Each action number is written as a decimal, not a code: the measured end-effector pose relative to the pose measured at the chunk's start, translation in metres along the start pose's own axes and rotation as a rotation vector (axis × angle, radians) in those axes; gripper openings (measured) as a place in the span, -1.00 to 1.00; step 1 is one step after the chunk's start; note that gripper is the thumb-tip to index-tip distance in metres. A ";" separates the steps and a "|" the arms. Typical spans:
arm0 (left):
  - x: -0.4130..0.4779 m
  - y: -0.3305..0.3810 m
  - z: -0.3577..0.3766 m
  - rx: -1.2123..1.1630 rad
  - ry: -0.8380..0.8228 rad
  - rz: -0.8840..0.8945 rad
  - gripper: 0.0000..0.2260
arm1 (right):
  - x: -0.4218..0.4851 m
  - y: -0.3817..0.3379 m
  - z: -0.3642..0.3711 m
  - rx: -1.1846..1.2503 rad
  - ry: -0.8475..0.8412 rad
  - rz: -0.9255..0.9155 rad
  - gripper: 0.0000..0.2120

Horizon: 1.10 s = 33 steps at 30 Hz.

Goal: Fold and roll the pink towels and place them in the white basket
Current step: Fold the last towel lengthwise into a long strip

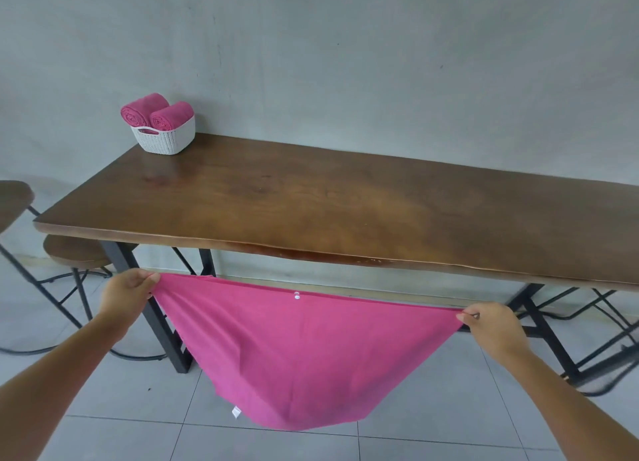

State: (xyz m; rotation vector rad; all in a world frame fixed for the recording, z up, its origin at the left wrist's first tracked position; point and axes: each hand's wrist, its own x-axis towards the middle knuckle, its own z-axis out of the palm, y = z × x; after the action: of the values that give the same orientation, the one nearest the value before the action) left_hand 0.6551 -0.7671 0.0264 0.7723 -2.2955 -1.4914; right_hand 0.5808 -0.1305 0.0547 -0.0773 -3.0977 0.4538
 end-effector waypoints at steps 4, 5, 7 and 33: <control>-0.008 0.005 0.003 -0.010 0.009 0.010 -0.86 | -0.006 0.009 0.001 0.030 0.075 -0.010 -0.77; -0.010 0.007 0.003 -0.013 0.015 0.014 -0.86 | -0.008 0.011 0.001 0.026 0.092 -0.023 -0.80; -0.011 0.009 0.003 -0.023 0.025 0.020 -0.88 | -0.010 0.013 -0.001 0.039 0.125 -0.050 -0.82; 0.045 0.048 0.037 0.015 0.173 -0.059 -0.94 | 0.053 -0.012 0.027 0.482 0.268 0.332 -0.83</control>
State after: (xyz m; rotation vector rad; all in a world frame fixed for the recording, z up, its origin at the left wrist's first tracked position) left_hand 0.5865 -0.7499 0.0521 0.9415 -2.1754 -1.3748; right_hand 0.5266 -0.1474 0.0323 -0.5939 -2.6324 1.0817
